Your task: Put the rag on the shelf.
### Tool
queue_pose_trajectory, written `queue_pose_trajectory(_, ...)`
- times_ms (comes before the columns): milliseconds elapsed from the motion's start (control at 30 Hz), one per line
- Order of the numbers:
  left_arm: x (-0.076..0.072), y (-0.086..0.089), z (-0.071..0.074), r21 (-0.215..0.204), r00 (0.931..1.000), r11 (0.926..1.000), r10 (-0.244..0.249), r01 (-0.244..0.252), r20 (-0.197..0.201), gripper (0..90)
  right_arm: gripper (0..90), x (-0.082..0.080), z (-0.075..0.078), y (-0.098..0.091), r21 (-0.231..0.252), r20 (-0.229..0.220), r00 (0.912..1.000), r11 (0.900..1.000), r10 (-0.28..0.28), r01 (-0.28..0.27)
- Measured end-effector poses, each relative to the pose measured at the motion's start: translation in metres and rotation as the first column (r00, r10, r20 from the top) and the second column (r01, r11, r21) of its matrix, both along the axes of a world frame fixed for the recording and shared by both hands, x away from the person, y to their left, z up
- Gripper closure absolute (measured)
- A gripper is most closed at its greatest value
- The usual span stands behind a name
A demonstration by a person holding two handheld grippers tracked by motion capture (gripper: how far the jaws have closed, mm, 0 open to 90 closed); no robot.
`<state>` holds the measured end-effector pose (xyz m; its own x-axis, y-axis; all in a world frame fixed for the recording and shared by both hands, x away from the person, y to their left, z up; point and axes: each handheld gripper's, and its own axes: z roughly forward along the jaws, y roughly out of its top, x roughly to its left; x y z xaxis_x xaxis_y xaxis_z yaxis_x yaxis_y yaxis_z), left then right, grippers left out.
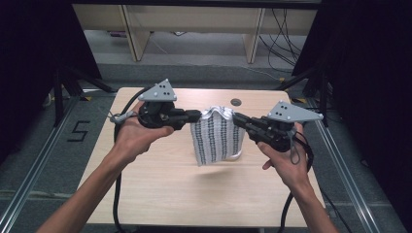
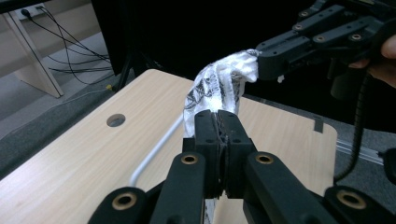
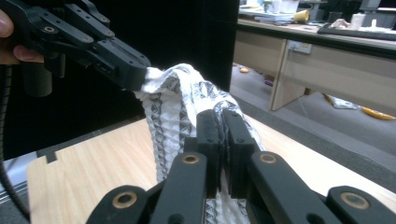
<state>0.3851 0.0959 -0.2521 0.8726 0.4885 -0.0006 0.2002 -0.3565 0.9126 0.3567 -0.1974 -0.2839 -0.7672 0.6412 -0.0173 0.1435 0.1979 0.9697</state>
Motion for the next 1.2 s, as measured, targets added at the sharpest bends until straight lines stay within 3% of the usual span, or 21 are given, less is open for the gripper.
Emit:
queue_pose_trajectory(100,0.009,-0.002,0.004,-0.021,0.9998,0.9996,0.020,-0.020,0.002,87.4,87.4,0.007,0.003,-0.002,0.013,-0.023,0.9996,0.9997,-0.018,0.019)
queue_pose_trajectory(300,0.027,-0.008,0.009,-0.053,0.9983,0.9969,0.058,-0.058,-0.001,87.3,87.4,0.021,0.006,-0.005,0.011,-0.013,0.9989,0.9989,-0.045,0.045)
queue_pose_trajectory(467,0.043,-0.013,0.006,-0.064,0.9968,0.9949,0.076,-0.078,-0.022,87.3,87.4,0.036,0.006,-0.007,0.015,-0.032,0.9976,0.9979,-0.062,0.062)
queue_pose_trajectory(500,0.049,-0.015,0.004,-0.067,0.9961,0.9941,0.083,-0.085,-0.031,87.3,87.4,0.040,0.005,-0.007,0.021,-0.065,0.9947,0.9965,-0.079,0.081)
queue_pose_trajectory(733,0.066,-0.016,-0.002,-0.084,0.9919,0.9887,0.121,-0.124,-0.040,87.3,87.3,0.062,0.002,-0.006,0.009,-0.054,0.9932,0.9946,-0.103,0.103)
queue_pose_trajectory(933,0.086,-0.018,-0.005,-0.119,0.9841,0.9780,0.164,-0.171,-0.067,87.2,87.3,0.081,0.002,-0.004,0.003,-0.090,0.9889,0.9929,-0.118,0.119)
queue_pose_trajectory(967,0.093,-0.019,-0.008,-0.124,0.9803,0.9740,0.181,-0.190,-0.081,87.3,87.2,0.090,0.000,-0.004,-0.006,-0.091,0.9882,0.9924,-0.123,0.123)
queue_pose_trajectory(1133,0.107,-0.021,-0.017,-0.126,0.9764,0.9723,0.183,-0.197,-0.114,87.2,87.2,0.101,-0.004,-0.003,0.002,-0.116,0.9836,0.9902,-0.138,0.140)
queue_pose_trajectory(1200,0.117,-0.020,-0.024,-0.138,0.9705,0.9670,0.194,-0.214,-0.143,87.2,87.0,0.108,-0.007,-0.002,-0.002,-0.138,0.9794,0.9889,-0.147,0.149)
